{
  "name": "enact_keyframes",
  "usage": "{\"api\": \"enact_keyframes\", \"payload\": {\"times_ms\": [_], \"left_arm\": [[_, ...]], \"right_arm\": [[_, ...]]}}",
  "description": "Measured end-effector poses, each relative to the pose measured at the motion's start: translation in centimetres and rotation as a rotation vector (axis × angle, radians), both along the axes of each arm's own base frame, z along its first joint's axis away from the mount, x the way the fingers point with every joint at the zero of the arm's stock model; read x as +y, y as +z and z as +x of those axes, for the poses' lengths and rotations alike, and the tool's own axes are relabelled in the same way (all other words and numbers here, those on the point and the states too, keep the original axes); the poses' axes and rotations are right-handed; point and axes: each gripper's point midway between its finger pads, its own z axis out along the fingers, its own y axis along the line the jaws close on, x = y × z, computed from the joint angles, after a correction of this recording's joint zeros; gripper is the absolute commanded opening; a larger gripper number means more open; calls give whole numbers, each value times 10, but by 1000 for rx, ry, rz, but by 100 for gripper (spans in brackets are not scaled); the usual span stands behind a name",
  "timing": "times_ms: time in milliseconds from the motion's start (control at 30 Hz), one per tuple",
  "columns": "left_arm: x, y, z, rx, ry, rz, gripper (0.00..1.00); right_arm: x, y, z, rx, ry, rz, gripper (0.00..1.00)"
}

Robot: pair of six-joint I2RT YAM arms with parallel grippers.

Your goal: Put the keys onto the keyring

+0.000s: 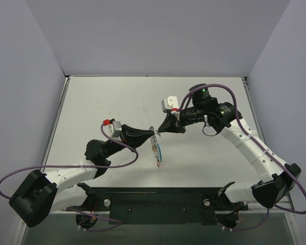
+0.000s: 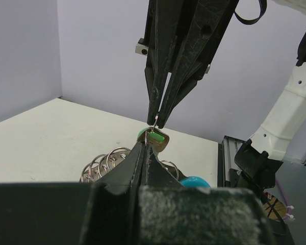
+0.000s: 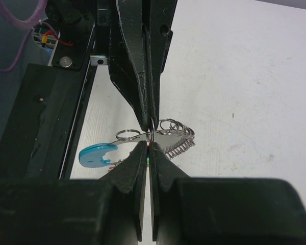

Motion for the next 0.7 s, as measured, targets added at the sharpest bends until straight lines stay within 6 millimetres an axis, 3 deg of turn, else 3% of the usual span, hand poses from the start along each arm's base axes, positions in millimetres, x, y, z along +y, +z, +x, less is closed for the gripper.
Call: {"api": "enact_keyframes", "payload": {"times_ms": [700], "left_arm": [[-1, -2, 1, 4, 0, 4, 0]], "right_arm": [[2, 3, 4, 16, -16, -1, 0]]}}
